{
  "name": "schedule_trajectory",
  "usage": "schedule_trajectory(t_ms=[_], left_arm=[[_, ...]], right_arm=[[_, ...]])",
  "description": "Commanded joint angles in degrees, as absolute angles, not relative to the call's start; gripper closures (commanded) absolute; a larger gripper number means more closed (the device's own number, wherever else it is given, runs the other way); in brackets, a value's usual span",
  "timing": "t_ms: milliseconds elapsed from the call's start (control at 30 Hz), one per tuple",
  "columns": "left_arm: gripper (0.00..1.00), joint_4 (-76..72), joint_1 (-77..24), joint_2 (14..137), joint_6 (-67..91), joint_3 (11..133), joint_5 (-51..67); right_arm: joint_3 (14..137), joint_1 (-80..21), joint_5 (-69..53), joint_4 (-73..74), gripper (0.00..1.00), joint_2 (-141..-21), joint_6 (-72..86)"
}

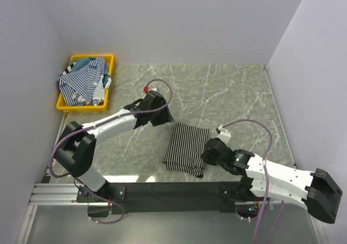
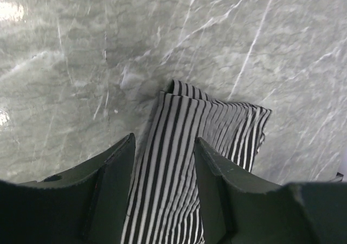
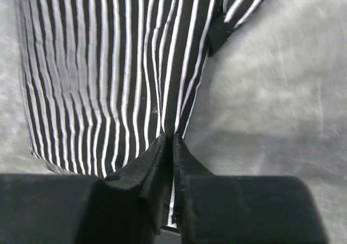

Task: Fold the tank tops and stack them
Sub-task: Fold the tank top

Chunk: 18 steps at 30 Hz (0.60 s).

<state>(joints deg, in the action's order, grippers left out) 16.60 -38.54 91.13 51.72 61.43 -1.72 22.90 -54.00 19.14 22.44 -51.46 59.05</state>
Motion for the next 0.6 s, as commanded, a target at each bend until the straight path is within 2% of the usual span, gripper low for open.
schedule_trajectory(t_ms=[0, 167, 300, 333, 367, 467, 567], left_arm=[[0.47, 13.2, -38.4, 92.5, 50.6, 60.5, -0.1], [0.47, 11.5, -38.4, 93.6, 51.1, 58.7, 1.5], [0.47, 10.5, -38.4, 93.6, 51.3, 57.1, 2.4], [0.47, 9.9, -38.5, 93.6, 51.6, 56.3, 2.6], [0.47, 9.8, -38.5, 93.6, 51.6, 56.0, 3.2], [0.47, 9.1, -38.5, 93.1, 51.4, 54.8, 3.3], [0.47, 9.6, -38.5, 92.5, 50.5, 54.8, 3.3]], right_arm=[[19.2, -53.7, 16.4, 20.5, 0.89, -48.5, 62.2], [15.6, -53.9, 13.8, 19.2, 1.0, -49.7, 64.2], [14.0, -54.0, 13.1, 20.1, 0.98, -47.8, 65.3], [13.9, -54.0, 13.2, 20.9, 0.91, -46.9, 65.5], [14.1, -54.1, 13.4, 23.2, 0.77, -45.8, 65.7], [16.3, -54.1, 15.1, 29.7, 0.56, -39.8, 65.3], [21.3, -54.0, 17.6, 35.7, 0.51, -34.9, 64.1]])
